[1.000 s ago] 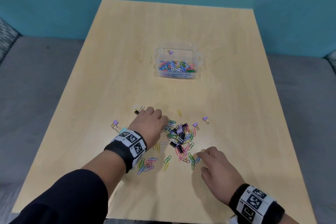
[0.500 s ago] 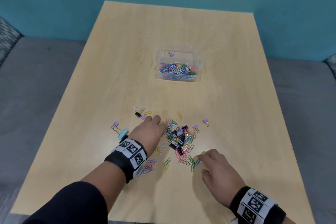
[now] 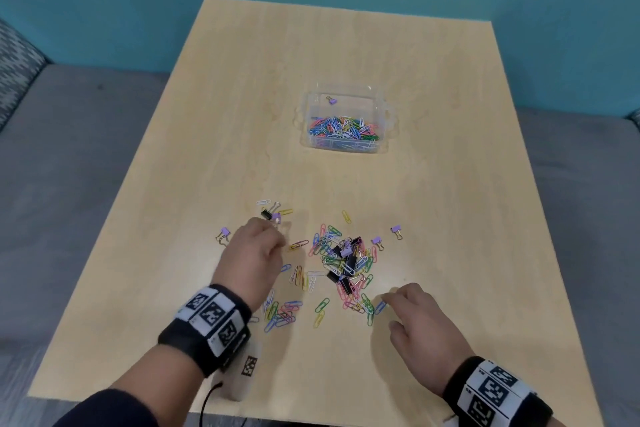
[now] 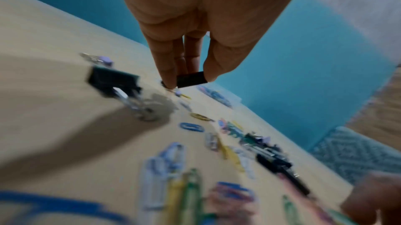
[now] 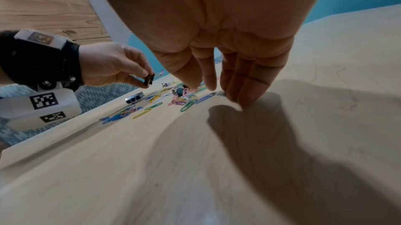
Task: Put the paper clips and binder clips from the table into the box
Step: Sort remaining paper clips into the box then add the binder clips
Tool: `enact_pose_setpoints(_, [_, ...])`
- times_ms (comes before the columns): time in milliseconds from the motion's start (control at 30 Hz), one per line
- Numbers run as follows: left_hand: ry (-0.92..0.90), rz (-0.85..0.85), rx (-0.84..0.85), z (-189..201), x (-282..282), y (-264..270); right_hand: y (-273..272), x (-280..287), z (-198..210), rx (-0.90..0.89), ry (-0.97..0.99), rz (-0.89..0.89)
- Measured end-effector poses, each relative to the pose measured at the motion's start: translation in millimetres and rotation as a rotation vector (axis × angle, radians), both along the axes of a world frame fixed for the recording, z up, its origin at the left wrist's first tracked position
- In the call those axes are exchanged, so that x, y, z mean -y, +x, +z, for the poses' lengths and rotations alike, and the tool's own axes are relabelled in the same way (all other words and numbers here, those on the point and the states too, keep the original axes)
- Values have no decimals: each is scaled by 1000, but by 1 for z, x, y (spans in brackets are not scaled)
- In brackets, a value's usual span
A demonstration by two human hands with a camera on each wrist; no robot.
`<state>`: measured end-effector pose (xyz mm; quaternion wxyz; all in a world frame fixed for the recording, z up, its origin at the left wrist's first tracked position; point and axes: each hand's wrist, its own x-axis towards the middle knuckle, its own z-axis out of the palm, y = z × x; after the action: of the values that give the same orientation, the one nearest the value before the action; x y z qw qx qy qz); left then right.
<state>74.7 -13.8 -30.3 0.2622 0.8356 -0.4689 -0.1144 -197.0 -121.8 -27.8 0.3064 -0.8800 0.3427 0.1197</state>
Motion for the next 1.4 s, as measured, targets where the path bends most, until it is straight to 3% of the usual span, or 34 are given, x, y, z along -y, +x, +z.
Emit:
enact_pose_setpoints(133, [198,-167,175,-4,-18,12,0,1,-1,-10,-4,9])
enact_pose_setpoints(200, [182,-166,133,-2,-19,14,0,1,-1,-4,2,3])
enact_pose_setpoints(333, [5,156,-284,9,-15,14,0,2,-1,-8,8,4])
enact_pose_setpoints(433, [-24,349,-638,15,-8,10,1,2,0,-8,15,-8])
enact_pose_setpoints(567, [-76,441,-738,19,-5,16,2,3,0,-9,27,-19])
enact_pose_setpoints(633, [-83,453,-602,20,-6,26,2,4,0,-15,26,-18])
enact_pose_setpoints(667, [-42,418,-454,19,-8,32,2,4,0,-15,23,-16])
enact_pose_setpoints(733, [84,264,-106,15,-12,42,3,4,1,-9,19,-19])
enact_pose_setpoints(800, [197,133,65,6,-13,49,4,4,1,-15,19,-22])
enact_pose_setpoints(1167, [418,-200,428,-3,13,32,6,7,2,-26,28,-25])
enact_pose_setpoints(1400, [433,-282,456,-6,-6,29,5,8,2,-21,38,-41])
